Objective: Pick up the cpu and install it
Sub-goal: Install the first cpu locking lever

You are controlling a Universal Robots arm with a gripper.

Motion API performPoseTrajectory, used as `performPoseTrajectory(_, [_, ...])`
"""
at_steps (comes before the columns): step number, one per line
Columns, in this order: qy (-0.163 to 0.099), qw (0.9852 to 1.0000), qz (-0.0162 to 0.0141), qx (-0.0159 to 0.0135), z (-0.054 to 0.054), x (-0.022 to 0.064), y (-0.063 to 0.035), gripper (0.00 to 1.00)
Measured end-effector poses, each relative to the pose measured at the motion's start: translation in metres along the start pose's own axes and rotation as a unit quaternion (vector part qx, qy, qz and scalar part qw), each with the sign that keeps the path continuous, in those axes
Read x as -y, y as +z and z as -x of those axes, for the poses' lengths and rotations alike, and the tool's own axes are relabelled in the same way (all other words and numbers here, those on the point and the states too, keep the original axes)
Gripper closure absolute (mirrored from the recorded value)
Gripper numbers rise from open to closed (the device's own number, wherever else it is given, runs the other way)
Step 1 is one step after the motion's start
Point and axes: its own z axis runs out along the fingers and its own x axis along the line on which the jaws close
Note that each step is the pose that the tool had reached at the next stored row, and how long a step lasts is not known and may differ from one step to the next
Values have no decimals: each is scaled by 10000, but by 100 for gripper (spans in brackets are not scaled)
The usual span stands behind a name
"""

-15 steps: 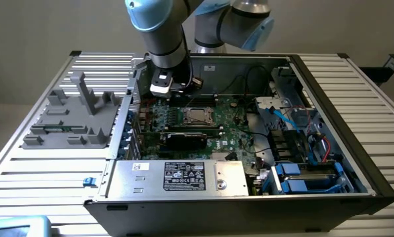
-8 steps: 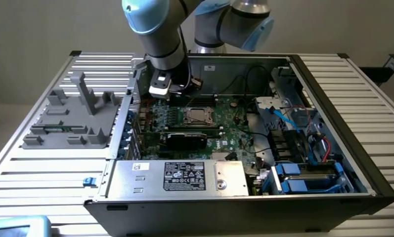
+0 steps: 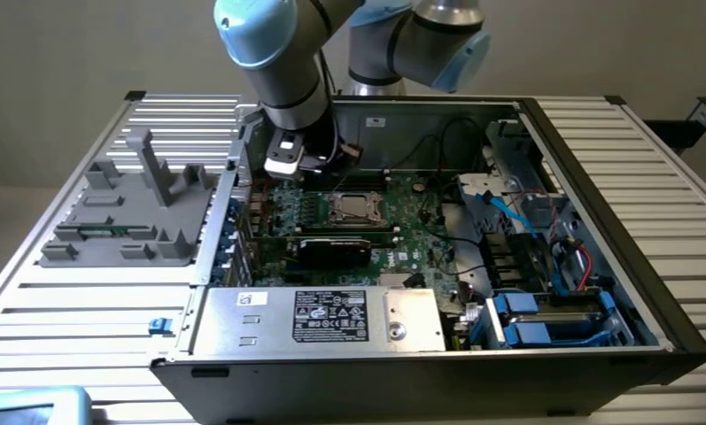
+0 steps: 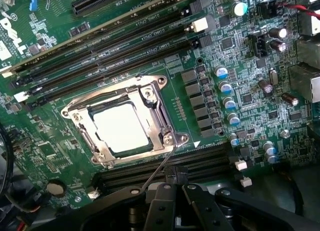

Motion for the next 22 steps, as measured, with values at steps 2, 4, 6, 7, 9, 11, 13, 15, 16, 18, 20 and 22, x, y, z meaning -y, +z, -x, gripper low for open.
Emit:
performPoseTrajectory(2, [25,10000,-1,-20,2,-6,13,89])
performPoseTrajectory(4, [61,10000,1,-41,3,-9,22,89])
performPoseTrajectory(6, [95,9999,3,-58,4,-12,30,89])
performPoseTrajectory(7, [112,9999,5,-64,5,-13,33,89])
performPoseTrajectory(9, [143,9999,8,-76,6,-13,38,89])
performPoseTrajectory(11, [169,9998,8,-87,8,-10,42,89])
performPoseTrajectory(13, [189,9998,10,-96,10,-7,44,89])
performPoseTrajectory(15, [207,9997,11,-104,10,-7,45,89])
performPoseTrajectory(16, [214,9997,11,-106,10,-7,46,89])
performPoseTrajectory(18, [220,9997,11,-108,11,-9,50,89])
performPoseTrajectory(20, [222,9997,11,-109,11,-10,53,89])
performPoseTrajectory(22, [223,9997,8,-110,11,-10,55,89])
